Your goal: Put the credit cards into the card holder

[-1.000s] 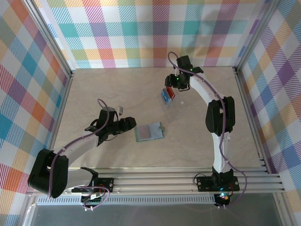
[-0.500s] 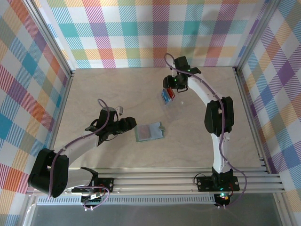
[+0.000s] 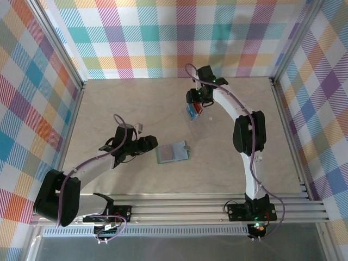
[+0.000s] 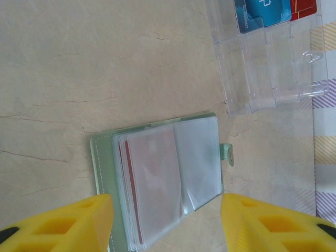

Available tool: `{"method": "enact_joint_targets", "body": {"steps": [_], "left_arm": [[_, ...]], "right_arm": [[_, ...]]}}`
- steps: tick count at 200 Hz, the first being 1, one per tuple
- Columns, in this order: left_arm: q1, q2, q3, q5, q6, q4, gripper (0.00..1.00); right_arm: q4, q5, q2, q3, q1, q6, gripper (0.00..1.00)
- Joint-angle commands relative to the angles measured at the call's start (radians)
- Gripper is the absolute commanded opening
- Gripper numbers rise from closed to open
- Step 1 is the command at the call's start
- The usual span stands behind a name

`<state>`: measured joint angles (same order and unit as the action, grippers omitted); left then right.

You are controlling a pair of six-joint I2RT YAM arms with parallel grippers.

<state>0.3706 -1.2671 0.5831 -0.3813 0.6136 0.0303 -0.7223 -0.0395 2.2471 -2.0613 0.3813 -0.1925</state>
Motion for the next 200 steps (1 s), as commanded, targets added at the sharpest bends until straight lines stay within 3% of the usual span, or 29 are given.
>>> {"method": "enact_joint_targets", "body": {"steps": [1,200], "left_arm": [[-0.007,-0.008,0.001,0.002,0.0,0.007,0.56],[-0.009,-0.017,0.004,0.002,-0.004,0.005,0.56]], "right_arm": [[-0.055,0.043,0.015,-0.006,0.009,0.032,0.53],[-0.017,0.072,-0.084,0.02,0.022,0.087,0.54]]}}
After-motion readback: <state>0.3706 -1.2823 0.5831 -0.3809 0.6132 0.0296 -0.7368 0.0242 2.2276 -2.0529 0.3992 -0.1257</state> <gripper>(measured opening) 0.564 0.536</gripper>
